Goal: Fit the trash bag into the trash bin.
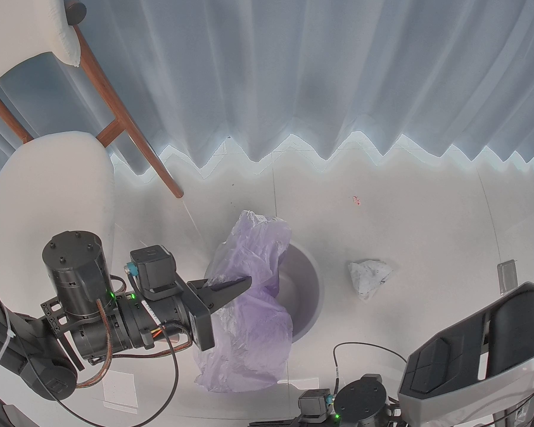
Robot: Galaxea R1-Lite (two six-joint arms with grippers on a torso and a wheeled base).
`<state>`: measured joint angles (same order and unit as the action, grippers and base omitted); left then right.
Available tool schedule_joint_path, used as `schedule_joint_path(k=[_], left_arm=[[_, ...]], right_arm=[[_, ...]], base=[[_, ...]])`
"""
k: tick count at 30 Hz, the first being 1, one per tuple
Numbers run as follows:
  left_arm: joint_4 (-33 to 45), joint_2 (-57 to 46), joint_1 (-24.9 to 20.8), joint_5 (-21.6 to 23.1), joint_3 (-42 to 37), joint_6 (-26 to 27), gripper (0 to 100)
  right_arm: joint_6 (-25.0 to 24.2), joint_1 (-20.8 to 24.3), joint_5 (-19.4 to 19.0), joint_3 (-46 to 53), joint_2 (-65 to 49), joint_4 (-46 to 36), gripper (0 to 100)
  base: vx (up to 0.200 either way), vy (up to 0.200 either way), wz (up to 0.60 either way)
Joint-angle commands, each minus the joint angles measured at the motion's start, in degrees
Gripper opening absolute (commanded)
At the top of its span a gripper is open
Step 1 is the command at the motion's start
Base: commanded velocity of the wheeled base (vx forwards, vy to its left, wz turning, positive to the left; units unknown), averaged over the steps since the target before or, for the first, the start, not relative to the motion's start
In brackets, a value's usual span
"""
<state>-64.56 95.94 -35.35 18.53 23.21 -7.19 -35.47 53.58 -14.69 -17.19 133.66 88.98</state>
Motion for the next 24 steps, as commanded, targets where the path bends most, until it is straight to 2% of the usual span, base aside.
schedule_joint_path(k=[1,8,9,11,17,19,20,24], left_arm=[[-0.1,-0.2,-0.4,0.0,0.2,0.0,0],[-0.7,-0.3,-1.7,-0.3,0.0,0.0,0],[-0.7,-0.3,-1.8,-1.0,0.0,-0.1,0],[-0.7,-0.3,-1.7,-1.1,0.1,-0.1,0],[-0.7,-0.1,-1.7,-1.2,0.0,0.0,0],[-0.7,-0.1,-1.7,-1.2,0.0,0.0,0],[-0.7,-0.1,-1.7,-1.2,0.0,0.0,0],[-0.7,-0.1,-1.7,-1.2,-0.1,0.0,0]], right_arm=[[0.1,-0.8,0.3,-2.1,3.1,1.0,0],[0.1,-1.7,1.5,-6.2,5.2,1.0,0],[0.1,-2.3,4.3,-8.6,6.4,1.0,0],[0.1,-3.3,7.5,-12.0,7.2,1.0,0],[0.0,-6.1,12.1,-18.2,7.3,1.0,0],[0.0,-6.2,12.2,-18.4,7.3,1.0,0],[-0.1,-7.3,13.8,-20.5,6.9,1.0,0],[0.0,-9.2,15.7,-22.9,6.3,1.0,0]], base=[[0.000,0.000,0.00],[0.000,0.000,0.00],[0.000,0.000,0.00],[0.000,0.000,0.00],[0.000,0.000,0.00],[0.000,0.000,0.00],[0.000,0.000,0.00],[0.000,0.000,0.00]])
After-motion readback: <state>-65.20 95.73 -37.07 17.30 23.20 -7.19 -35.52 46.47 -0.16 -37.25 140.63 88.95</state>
